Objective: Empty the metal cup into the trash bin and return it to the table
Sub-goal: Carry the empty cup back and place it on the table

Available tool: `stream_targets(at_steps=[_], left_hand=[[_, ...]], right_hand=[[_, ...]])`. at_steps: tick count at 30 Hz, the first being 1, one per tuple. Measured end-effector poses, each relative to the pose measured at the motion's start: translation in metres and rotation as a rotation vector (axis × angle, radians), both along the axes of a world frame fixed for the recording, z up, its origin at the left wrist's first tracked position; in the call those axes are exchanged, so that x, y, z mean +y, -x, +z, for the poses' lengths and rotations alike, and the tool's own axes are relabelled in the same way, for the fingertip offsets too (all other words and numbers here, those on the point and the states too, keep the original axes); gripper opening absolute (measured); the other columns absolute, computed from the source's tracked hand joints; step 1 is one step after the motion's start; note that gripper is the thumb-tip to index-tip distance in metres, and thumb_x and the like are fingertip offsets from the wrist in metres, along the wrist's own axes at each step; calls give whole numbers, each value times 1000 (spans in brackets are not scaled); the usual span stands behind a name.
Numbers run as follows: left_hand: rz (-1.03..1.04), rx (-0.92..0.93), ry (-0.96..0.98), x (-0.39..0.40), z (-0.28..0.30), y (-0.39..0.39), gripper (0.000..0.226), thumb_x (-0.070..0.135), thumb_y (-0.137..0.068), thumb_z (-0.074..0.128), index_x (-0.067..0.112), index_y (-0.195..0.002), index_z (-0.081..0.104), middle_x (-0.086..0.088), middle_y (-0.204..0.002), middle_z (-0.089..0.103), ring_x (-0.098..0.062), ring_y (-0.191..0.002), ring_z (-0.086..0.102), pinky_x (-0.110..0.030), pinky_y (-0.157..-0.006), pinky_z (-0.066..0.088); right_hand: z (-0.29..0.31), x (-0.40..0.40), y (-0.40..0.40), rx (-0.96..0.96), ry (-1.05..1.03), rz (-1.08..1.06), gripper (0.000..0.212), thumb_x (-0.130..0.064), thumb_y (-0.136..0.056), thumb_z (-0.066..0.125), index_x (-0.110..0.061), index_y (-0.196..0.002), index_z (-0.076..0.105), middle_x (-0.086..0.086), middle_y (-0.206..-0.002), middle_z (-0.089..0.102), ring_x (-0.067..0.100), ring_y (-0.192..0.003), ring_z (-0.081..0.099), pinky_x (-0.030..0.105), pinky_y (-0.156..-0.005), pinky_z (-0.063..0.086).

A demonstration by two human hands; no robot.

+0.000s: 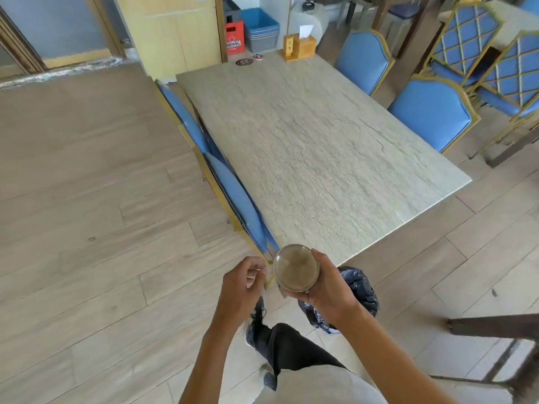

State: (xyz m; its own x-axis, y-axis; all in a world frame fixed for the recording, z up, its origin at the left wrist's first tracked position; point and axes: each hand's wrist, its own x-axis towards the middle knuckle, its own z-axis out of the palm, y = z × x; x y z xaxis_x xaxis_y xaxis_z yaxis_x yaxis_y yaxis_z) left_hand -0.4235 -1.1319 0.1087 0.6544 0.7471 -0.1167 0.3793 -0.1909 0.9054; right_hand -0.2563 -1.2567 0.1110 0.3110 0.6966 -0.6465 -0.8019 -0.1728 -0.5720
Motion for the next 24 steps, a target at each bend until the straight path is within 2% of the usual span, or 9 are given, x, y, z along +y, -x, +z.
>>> stream_targets(at_steps=[4, 8, 15, 17, 20, 24], left_hand=[[-80, 1, -32, 51, 1, -31, 17, 17, -94, 62, 27, -107, 66, 18, -104, 70, 0, -98, 65, -13, -83, 52], [-125, -10, -35, 104, 10, -67, 18, 21, -95, 61, 25, -113, 64, 17, -111, 67, 1, -101, 64, -10, -81, 51], [-234, 48, -1, 196, 22, -135, 22, 29, -98, 57, 21, -118, 61, 13, -112, 67, 12, -101, 59, -7, -81, 48], [-256, 63, 20, 216, 21, -152, 24, 33, -99, 54, 23, -120, 60, 13, -112, 67, 8, -101, 62, -11, -83, 51], [-232, 68, 104, 242, 18, -177, 29, 35, -100, 50, 20, -124, 59, 6, -107, 67, -3, -98, 66, -30, -85, 59], [-229, 11, 283, 269, 22, -205, 26, 34, -100, 52, 22, -119, 63, -2, -111, 69, -10, -94, 71, -30, -78, 62]], right_hand=[[0, 42, -21, -32, 5, -60, 46, -47, -97, 55, -16, -129, 67, 22, -137, 62, 39, -122, 63, 55, -92, 57], [7, 85, -53, -29, -3, -149, 41, -46, -100, 52, -18, -122, 72, 21, -132, 66, 37, -115, 68, 65, -104, 46], [16, 167, -105, -26, -43, -194, 47, -47, -98, 55, -16, -131, 66, 19, -134, 66, 38, -119, 67, 63, -105, 48], [17, 188, -114, -30, -48, -197, 49, -49, -97, 56, -17, -133, 65, 18, -136, 65, 38, -120, 67, 58, -98, 55], [18, 214, -124, -52, -48, -211, 52, -53, -96, 56, -17, -133, 63, 19, -135, 65, 39, -119, 67, 56, -93, 57], [24, 243, -136, -115, -16, -265, 51, -56, -95, 56, -20, -129, 66, 19, -132, 66, 38, -112, 71, 56, -88, 60]])
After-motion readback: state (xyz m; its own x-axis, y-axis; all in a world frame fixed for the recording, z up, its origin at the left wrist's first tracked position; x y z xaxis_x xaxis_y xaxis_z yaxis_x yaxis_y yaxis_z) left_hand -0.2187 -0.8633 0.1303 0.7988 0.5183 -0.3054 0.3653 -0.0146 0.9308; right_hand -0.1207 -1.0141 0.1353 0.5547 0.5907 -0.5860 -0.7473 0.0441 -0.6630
